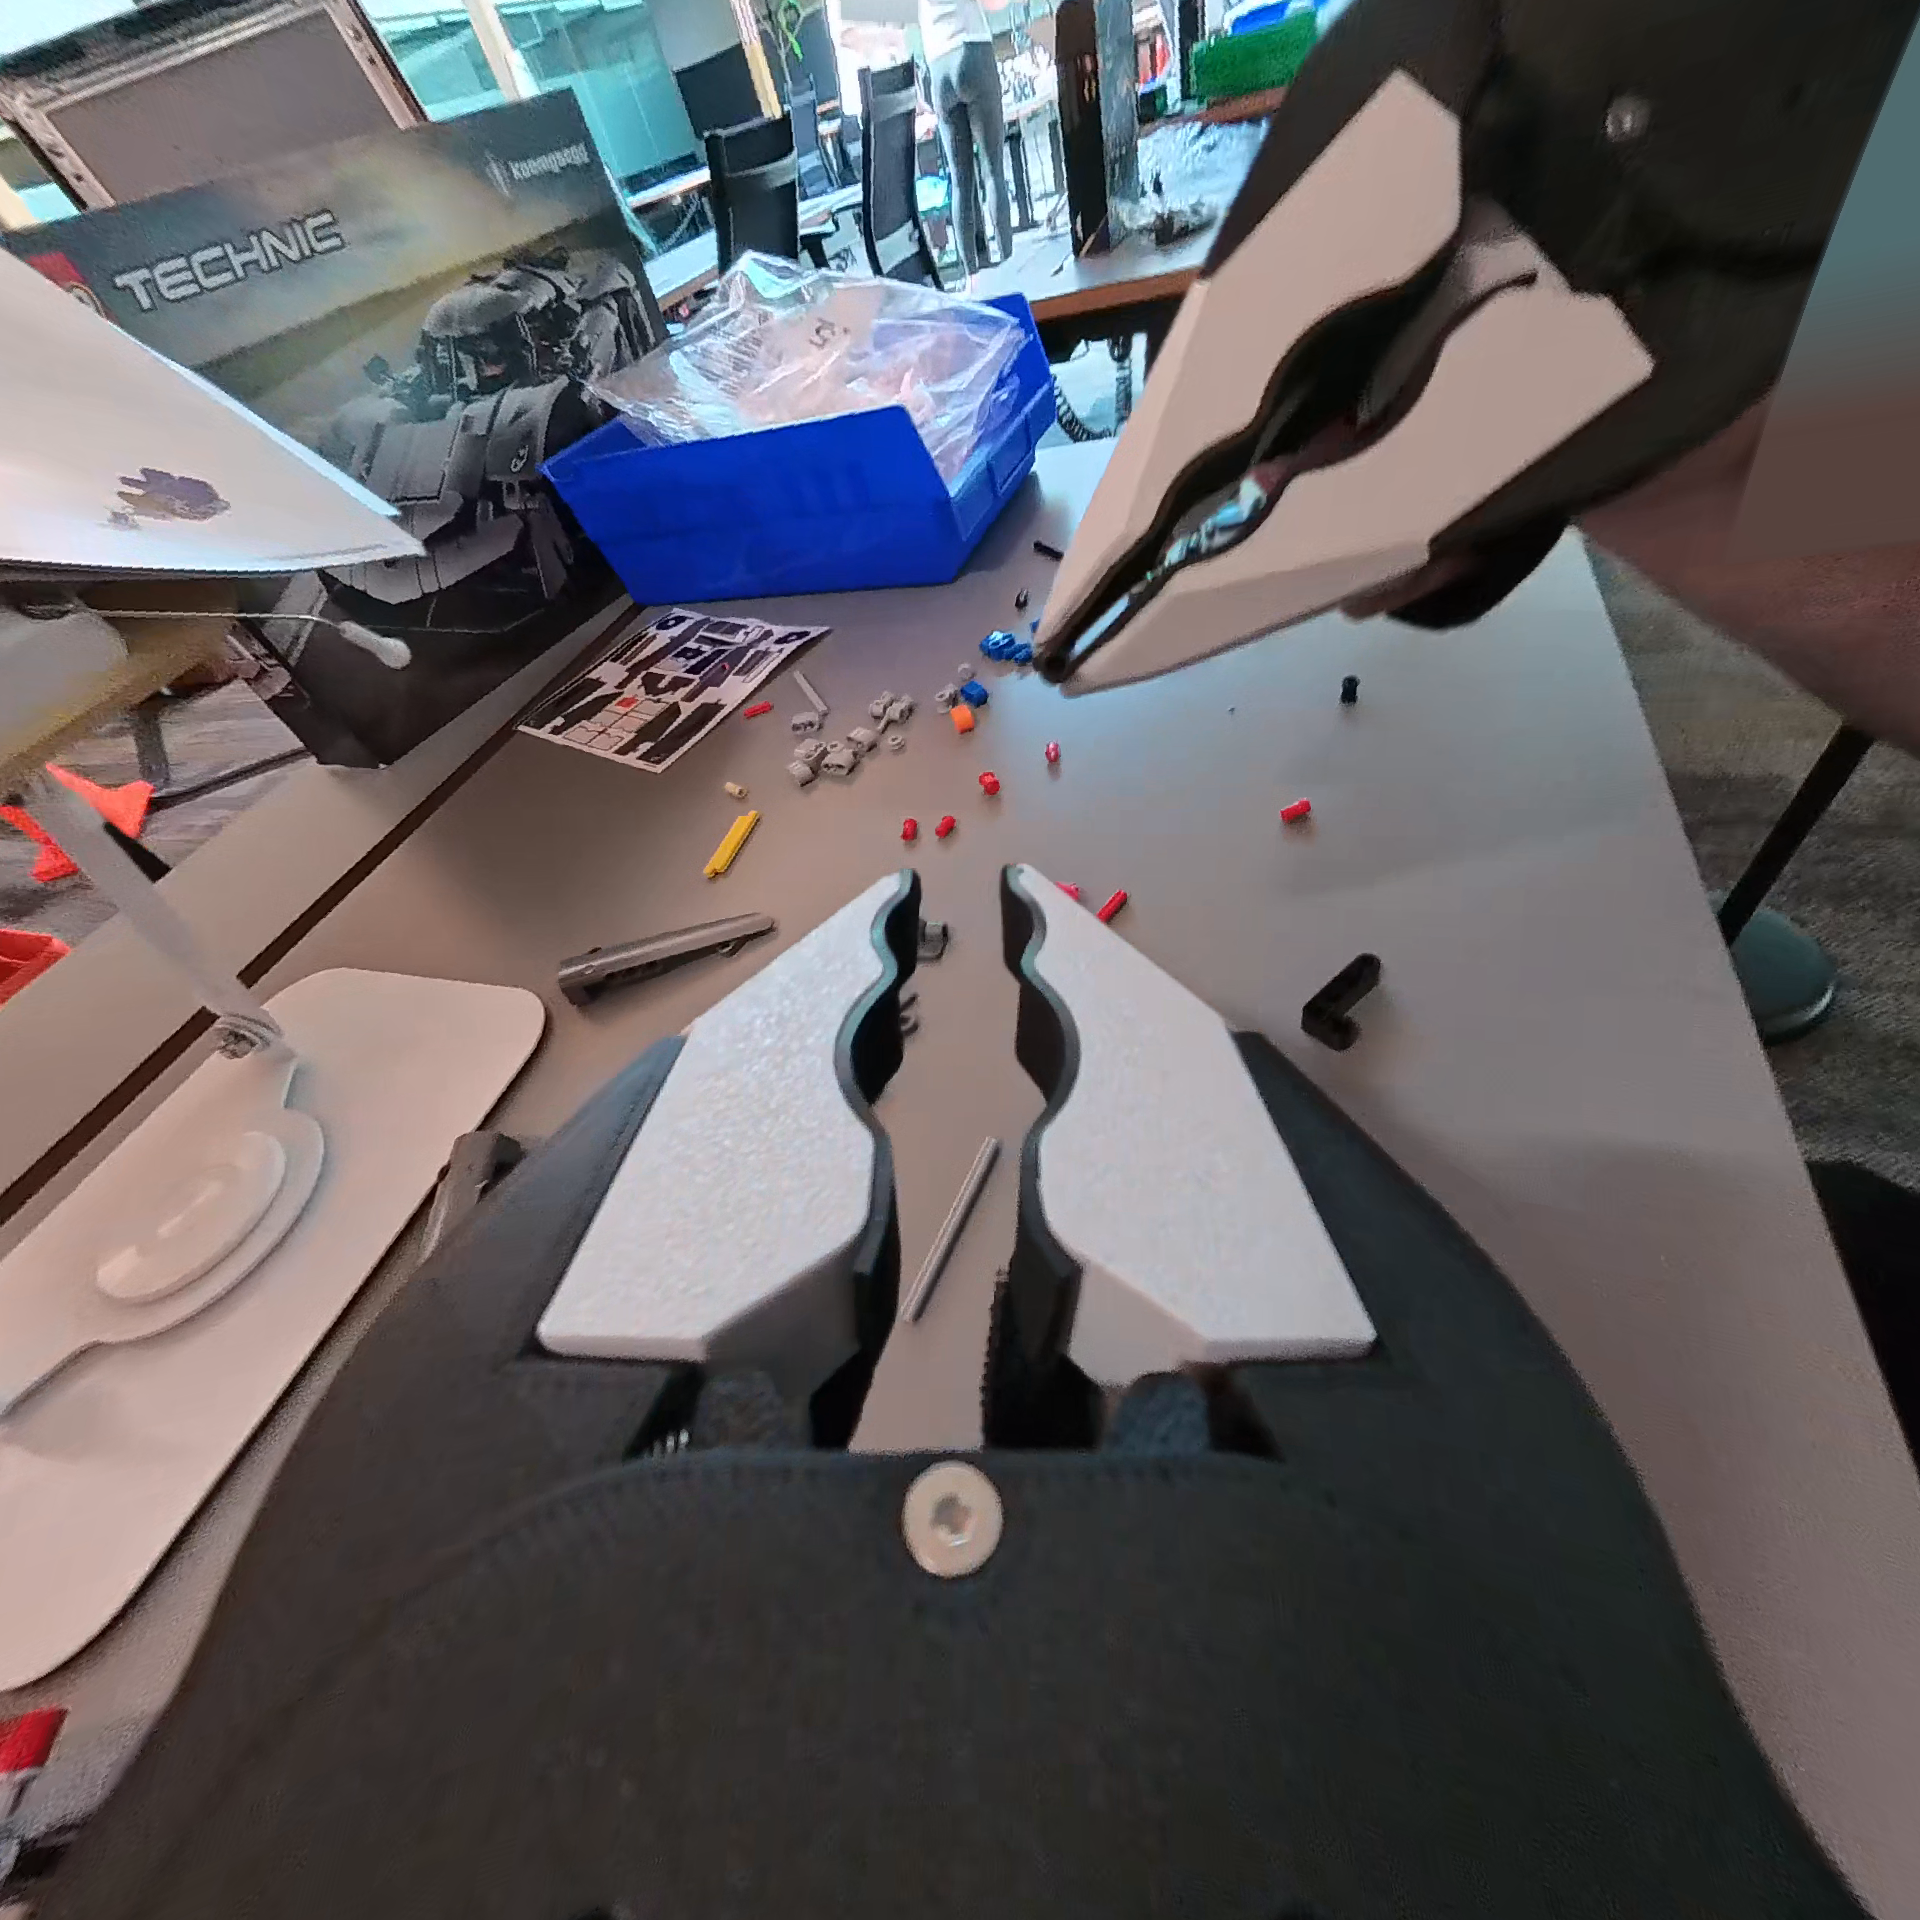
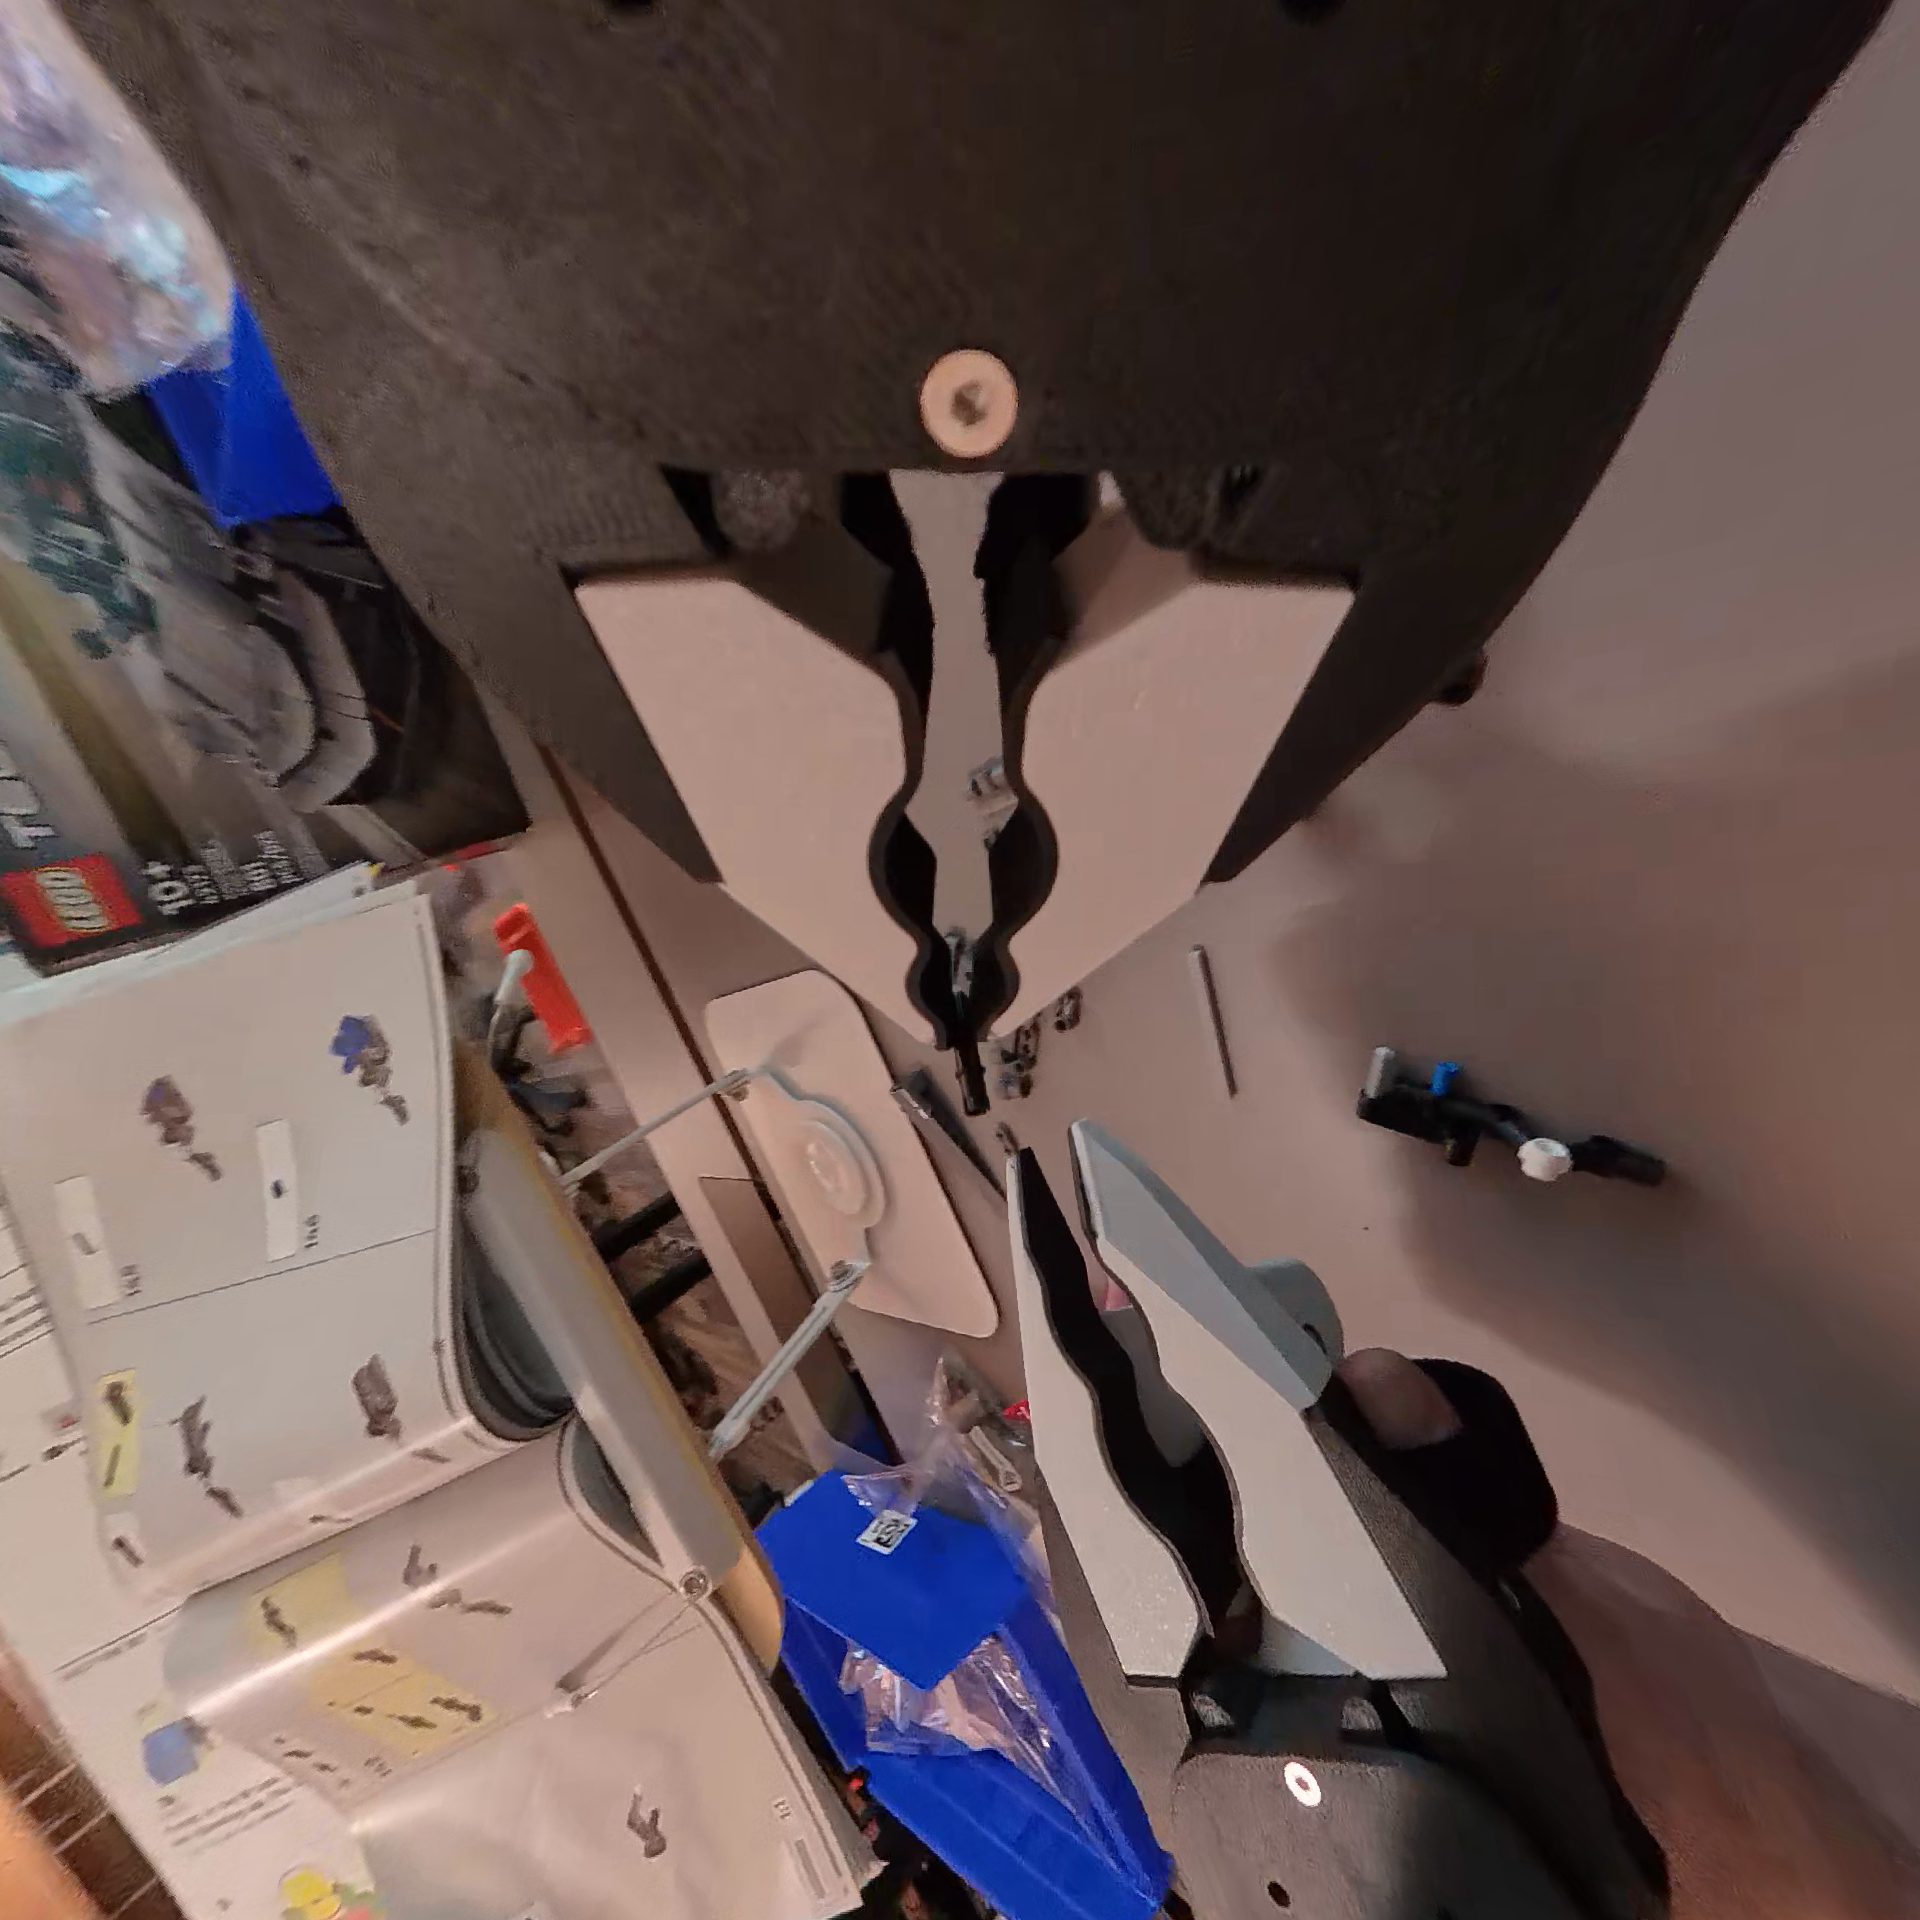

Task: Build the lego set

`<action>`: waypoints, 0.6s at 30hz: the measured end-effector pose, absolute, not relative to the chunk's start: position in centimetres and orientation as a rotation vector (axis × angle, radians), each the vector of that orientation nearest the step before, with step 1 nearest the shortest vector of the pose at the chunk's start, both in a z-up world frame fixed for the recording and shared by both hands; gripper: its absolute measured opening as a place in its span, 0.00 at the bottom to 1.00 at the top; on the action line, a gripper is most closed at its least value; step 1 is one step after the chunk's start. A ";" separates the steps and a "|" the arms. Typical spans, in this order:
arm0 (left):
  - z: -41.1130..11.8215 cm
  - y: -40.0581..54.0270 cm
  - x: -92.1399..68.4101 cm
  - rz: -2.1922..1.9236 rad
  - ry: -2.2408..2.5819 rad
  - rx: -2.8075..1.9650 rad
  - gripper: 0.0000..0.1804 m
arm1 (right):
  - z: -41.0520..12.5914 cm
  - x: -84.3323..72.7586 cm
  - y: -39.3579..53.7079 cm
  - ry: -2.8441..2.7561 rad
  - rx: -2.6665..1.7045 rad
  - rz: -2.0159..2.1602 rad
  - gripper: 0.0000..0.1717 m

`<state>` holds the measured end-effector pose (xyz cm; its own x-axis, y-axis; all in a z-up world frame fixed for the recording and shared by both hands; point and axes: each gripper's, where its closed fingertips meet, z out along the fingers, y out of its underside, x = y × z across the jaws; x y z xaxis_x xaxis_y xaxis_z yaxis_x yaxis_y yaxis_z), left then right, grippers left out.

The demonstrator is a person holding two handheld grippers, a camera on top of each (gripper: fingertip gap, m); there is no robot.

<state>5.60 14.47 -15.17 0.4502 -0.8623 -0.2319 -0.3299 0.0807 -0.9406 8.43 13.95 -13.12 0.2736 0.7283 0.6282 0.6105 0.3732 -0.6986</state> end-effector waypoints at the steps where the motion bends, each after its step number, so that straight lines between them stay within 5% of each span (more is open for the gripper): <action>1: -14.9 14.4 5.6 -0.569 1.086 -1.491 0.08 | -13.0 8.2 14.0 -1.401 -1.293 0.091 0.00; 11: -13.1 13.5 5.7 -0.719 1.030 -1.453 0.13 | -12.5 5.9 13.7 -1.382 -1.165 -0.086 0.00; 18: -12.8 12.9 6.1 -0.787 1.035 -1.428 0.07 | -13.0 5.6 13.6 -1.418 -1.113 -0.188 0.00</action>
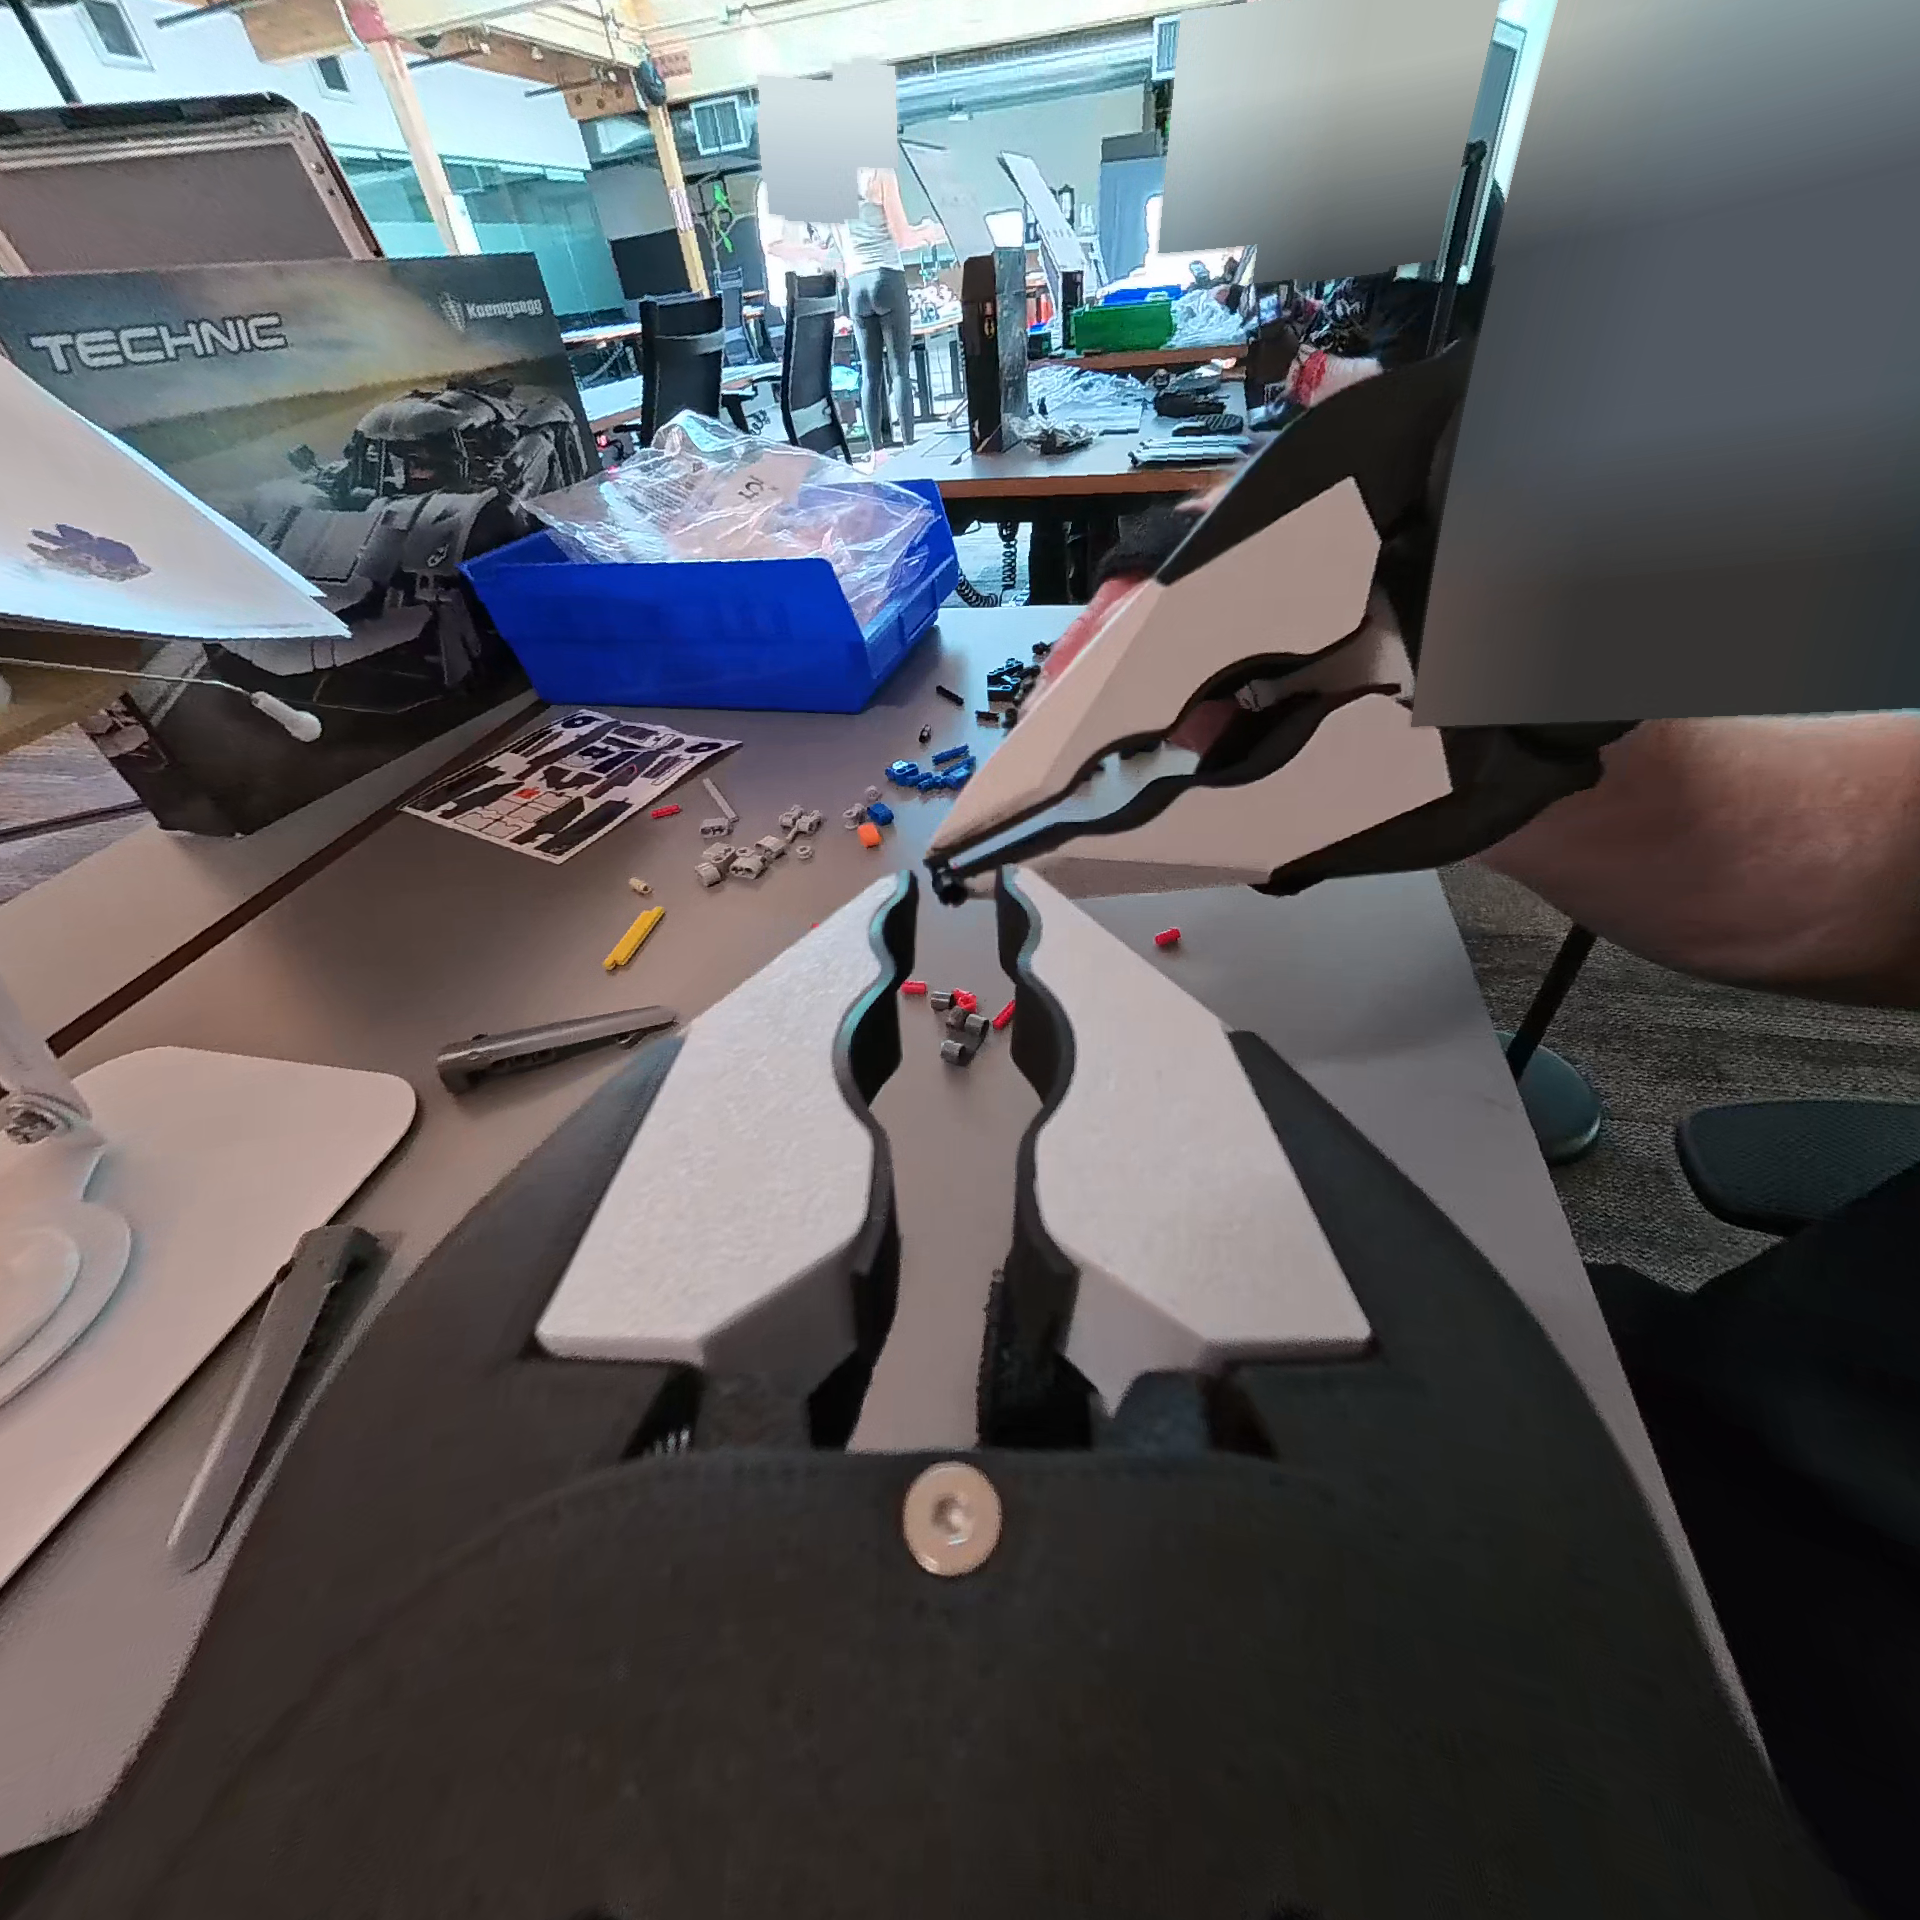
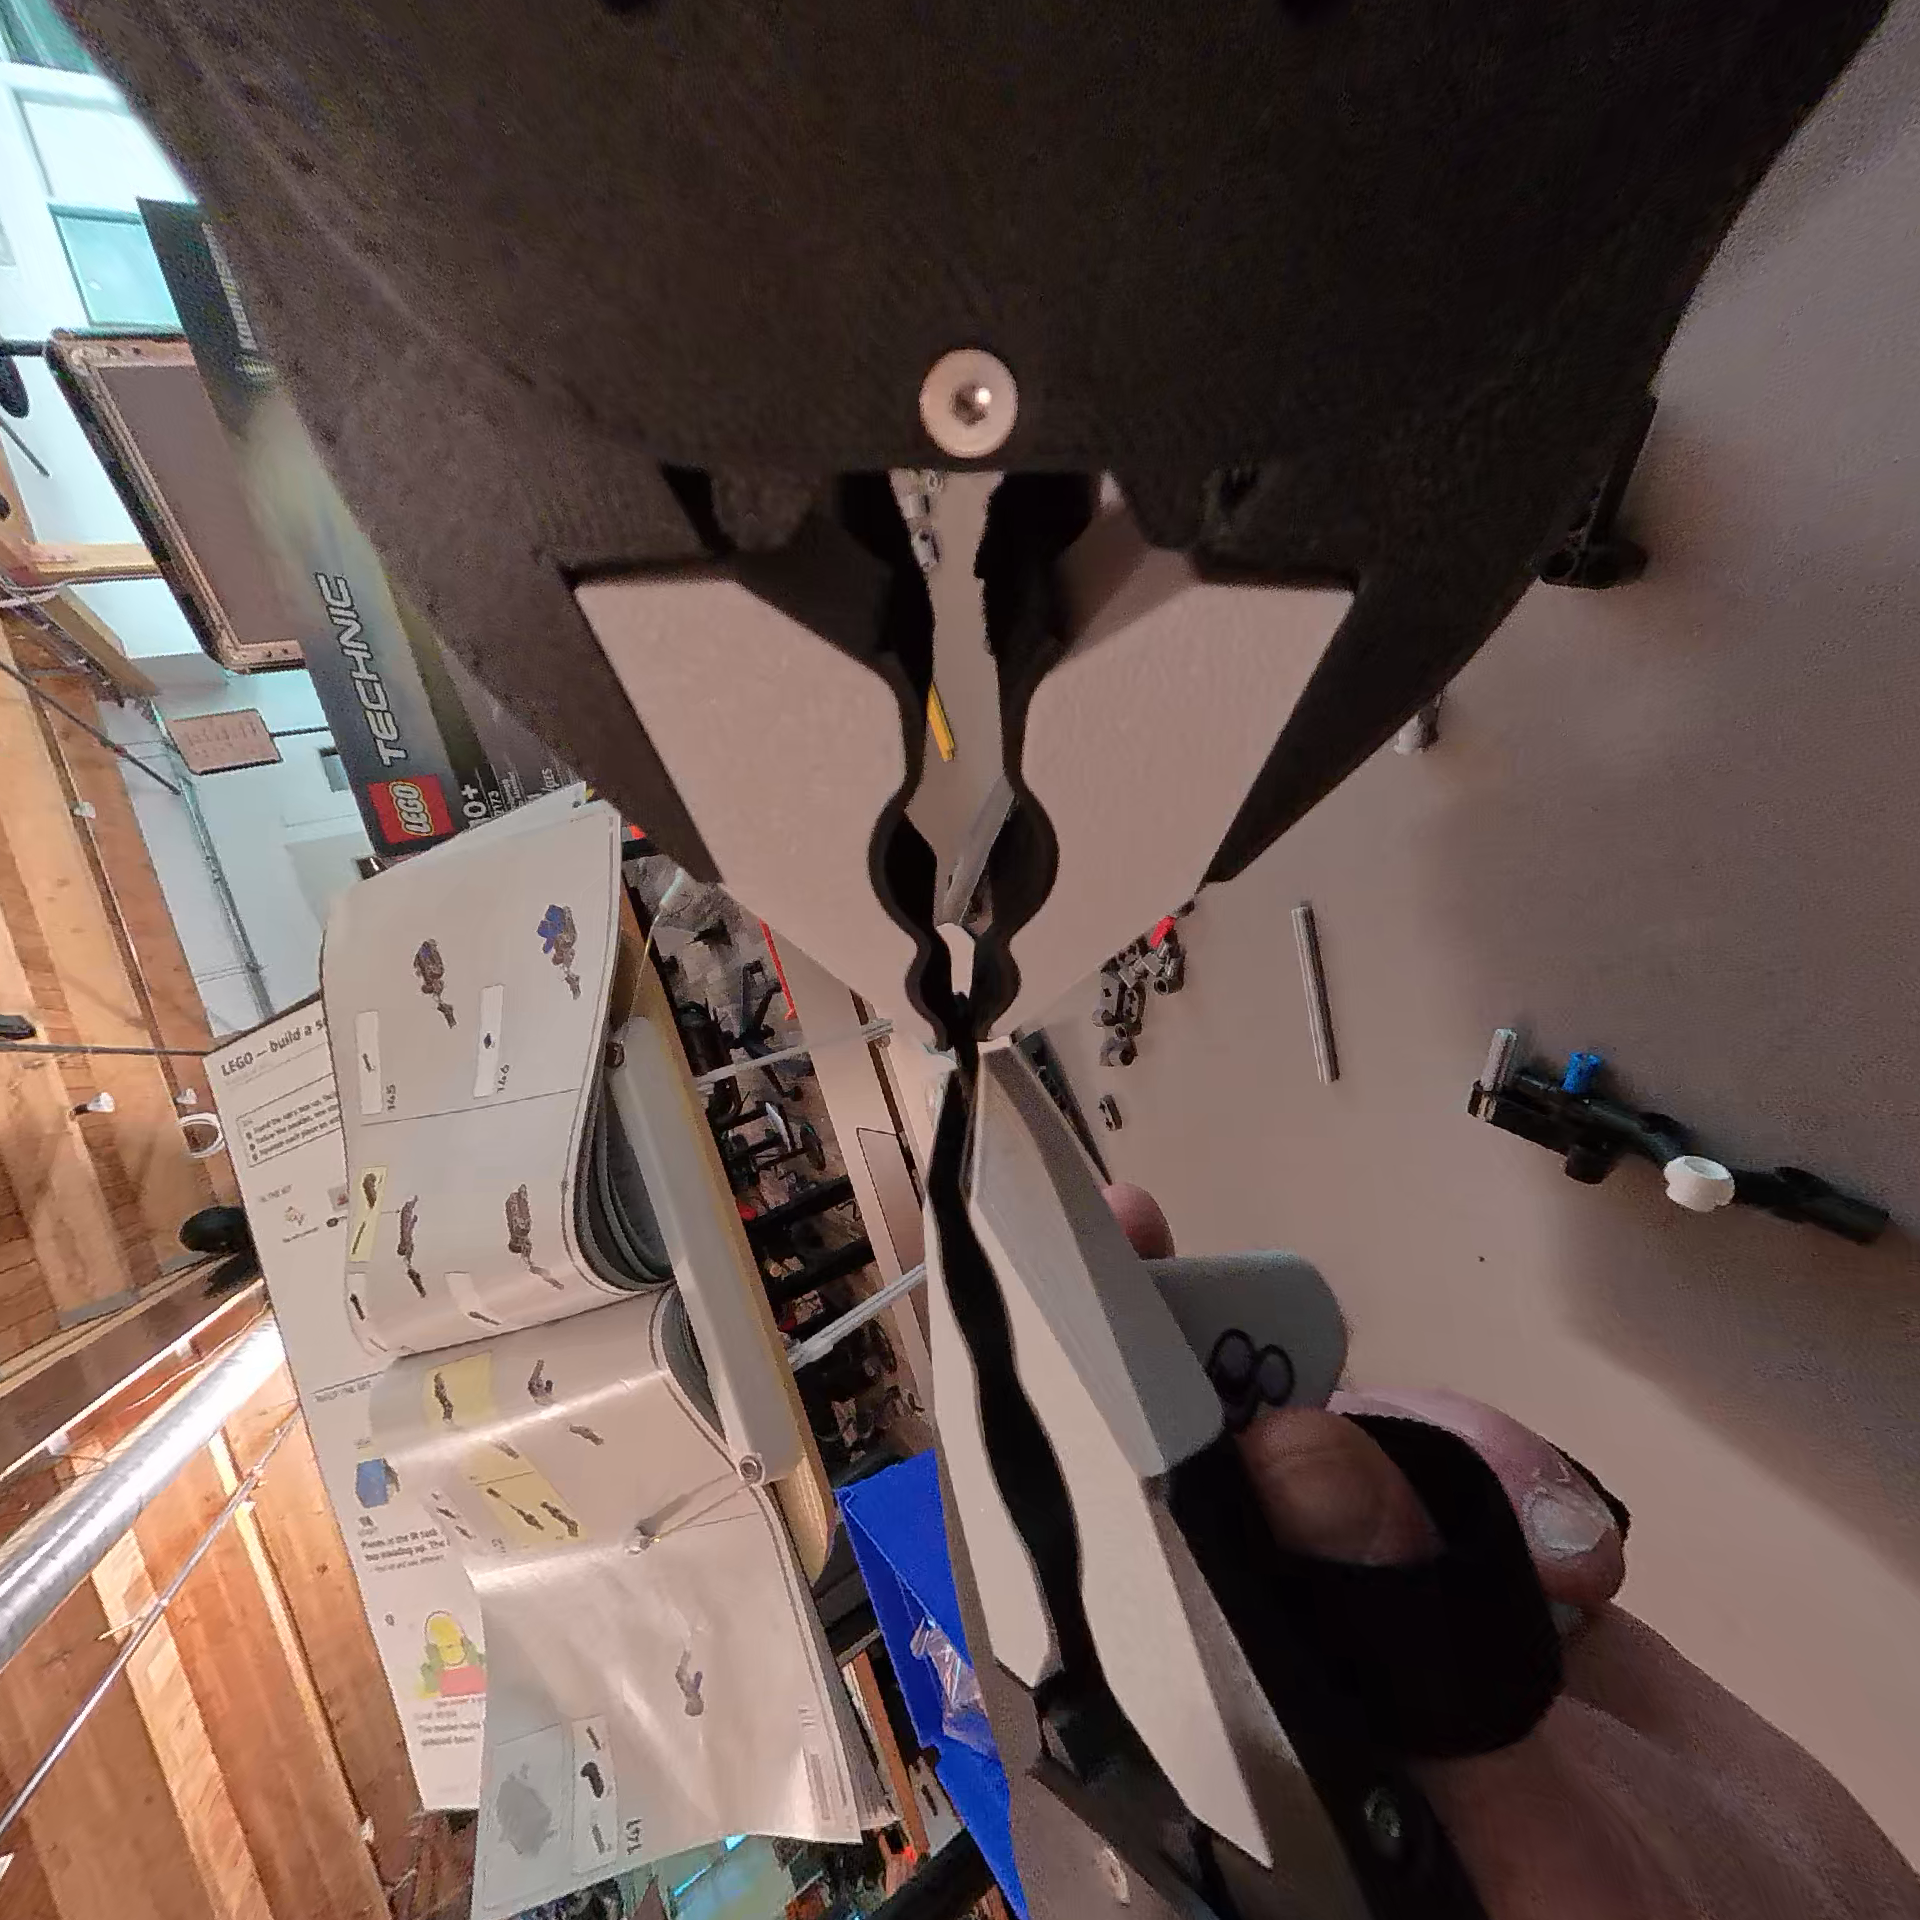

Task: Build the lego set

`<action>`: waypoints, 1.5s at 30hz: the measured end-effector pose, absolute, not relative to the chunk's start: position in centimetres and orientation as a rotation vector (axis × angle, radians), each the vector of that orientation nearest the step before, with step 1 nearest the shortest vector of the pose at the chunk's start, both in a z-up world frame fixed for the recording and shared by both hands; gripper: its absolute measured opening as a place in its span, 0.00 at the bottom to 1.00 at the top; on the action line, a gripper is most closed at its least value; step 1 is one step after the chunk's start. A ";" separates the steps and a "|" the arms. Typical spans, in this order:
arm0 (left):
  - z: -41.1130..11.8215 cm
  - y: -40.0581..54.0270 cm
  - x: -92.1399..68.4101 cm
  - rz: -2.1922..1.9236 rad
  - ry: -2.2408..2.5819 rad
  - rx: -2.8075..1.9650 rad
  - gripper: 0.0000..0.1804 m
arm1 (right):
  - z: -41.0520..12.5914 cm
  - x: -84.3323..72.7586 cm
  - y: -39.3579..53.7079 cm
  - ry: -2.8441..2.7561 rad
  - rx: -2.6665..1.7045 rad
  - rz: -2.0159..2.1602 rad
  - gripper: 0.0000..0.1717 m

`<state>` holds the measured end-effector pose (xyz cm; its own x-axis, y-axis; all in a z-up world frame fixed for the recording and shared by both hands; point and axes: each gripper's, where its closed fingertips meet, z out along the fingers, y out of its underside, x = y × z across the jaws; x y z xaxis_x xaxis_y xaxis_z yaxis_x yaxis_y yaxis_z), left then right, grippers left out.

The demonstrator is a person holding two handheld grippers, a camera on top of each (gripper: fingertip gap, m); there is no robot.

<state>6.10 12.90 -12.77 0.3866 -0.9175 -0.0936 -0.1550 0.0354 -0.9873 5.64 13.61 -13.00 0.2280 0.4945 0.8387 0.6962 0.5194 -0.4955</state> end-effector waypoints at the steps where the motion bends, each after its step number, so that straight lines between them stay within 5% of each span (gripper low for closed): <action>1: -12.9 12.9 6.2 -0.791 1.041 -1.431 0.05 | -13.1 5.5 13.5 -1.419 -1.106 -0.189 0.00; 38: -13.1 12.9 6.2 -0.757 1.050 -1.429 0.01 | -13.2 5.6 13.2 -1.325 -1.113 -0.149 0.00; 45: -13.4 12.9 6.2 -0.734 1.071 -1.424 0.01 | -13.1 6.8 12.8 -1.324 -1.159 -0.086 0.14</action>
